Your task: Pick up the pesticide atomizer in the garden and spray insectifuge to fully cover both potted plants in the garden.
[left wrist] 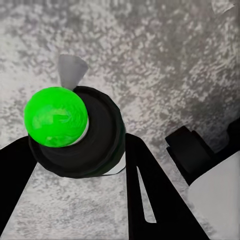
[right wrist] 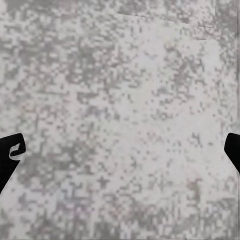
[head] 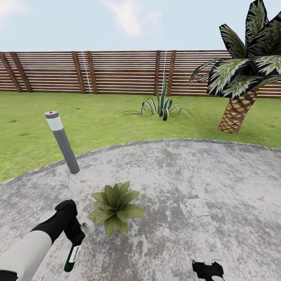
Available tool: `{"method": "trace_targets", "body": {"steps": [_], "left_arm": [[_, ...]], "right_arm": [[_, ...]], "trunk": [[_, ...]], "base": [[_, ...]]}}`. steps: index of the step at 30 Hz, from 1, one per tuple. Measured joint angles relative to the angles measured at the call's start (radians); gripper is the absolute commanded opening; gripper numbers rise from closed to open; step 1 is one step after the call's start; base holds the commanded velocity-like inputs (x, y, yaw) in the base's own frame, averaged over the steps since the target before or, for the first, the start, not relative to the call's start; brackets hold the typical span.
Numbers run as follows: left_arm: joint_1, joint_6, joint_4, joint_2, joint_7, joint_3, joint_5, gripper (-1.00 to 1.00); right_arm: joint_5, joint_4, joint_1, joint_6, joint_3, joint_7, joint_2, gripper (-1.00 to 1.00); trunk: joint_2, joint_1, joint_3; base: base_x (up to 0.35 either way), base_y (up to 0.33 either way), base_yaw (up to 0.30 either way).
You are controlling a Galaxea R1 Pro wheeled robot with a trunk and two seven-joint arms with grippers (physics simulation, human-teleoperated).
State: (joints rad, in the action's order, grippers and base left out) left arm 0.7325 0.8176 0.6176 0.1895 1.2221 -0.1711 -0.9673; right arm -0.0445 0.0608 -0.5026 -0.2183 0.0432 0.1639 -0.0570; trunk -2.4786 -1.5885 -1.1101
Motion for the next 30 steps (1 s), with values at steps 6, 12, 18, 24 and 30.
{"method": "trace_targets", "body": {"steps": [6,12,18,24,30], "left_arm": [[-0.001,-0.003,0.001,0.002,-0.002,0.004,0.0,-1.0],[-0.001,-0.005,0.001,0.002,-0.005,0.006,0.001,-1.0],[-0.001,-0.004,0.001,0.002,-0.007,0.006,0.001,-1.0],[-0.001,-0.003,0.0,0.002,-0.008,0.006,0.002,-1.0],[-0.001,-0.003,0.001,0.002,-0.007,0.007,0.002,-1.0]], "right_arm": [[0.0,-0.002,0.0,0.0,0.0,0.0,0.0,1.0],[0.0,-0.001,0.0,0.002,0.0,0.0,0.0,1.0],[0.0,0.003,0.0,0.002,0.0,0.0,0.003,1.0],[0.0,0.005,0.0,-0.001,0.001,0.001,0.002,1.0],[0.0,0.004,0.0,-0.001,0.001,0.002,0.002,1.0]], "trunk": [[0.0,0.0,0.0],[0.0,0.0,0.0],[0.0,0.0,-0.007],[0.0,0.0,-0.016],[0.0,0.0,-0.023]], "base": [[0.001,-0.001,0.26],[0.0,0.0,0.27],[0.0,0.0,0.165],[0.0,-0.127,0.026],[0.0,-0.266,0.193]]}}
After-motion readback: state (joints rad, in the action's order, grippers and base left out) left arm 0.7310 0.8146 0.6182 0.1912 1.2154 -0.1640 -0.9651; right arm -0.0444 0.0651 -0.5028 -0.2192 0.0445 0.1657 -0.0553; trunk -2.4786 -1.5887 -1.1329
